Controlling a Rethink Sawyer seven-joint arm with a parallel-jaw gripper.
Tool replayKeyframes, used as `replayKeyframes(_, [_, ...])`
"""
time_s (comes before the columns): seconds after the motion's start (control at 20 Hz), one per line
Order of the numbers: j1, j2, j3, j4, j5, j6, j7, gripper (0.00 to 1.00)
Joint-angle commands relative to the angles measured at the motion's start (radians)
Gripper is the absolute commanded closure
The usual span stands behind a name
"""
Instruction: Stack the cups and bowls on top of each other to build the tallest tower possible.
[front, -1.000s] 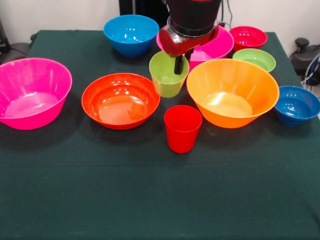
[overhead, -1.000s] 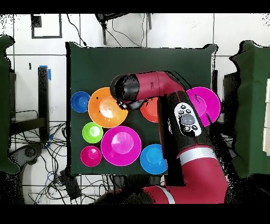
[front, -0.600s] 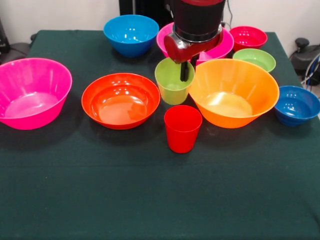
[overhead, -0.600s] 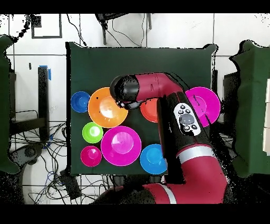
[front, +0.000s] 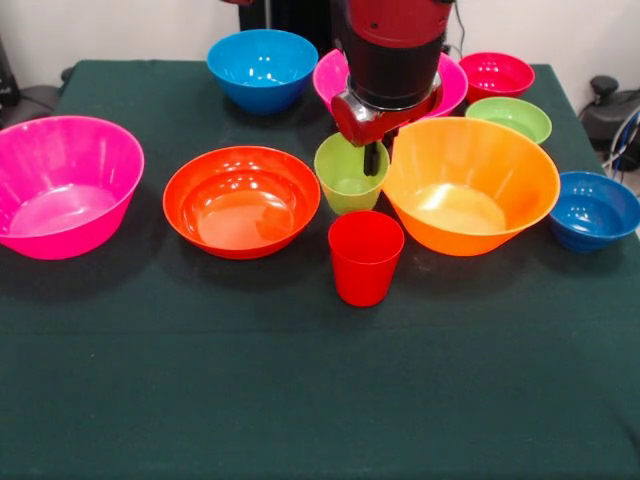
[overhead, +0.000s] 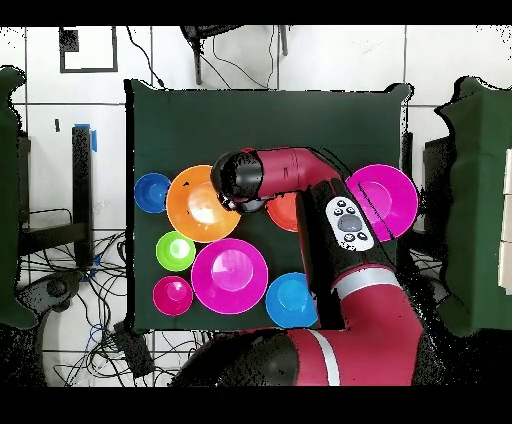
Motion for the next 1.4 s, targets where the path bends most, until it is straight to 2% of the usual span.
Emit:
replayKeyframes(0.05, [0.027, 0.041, -0.027, 0.014, -0.006, -0.001, 0.111, 1.0])
replayKeyframes(0.45, [0.036, 0.027, -0.042, 0.003, -0.029, -0.068, 0.12, 1.0])
replayKeyframes(0.95, [0.018, 0.032, 0.013, -0.005, -0.008, -0.218, 0.103, 1.0])
replayKeyframes(1.4, [0.023, 0.024, 0.023, 0.005, 0.009, -0.258, 0.086, 1.0])
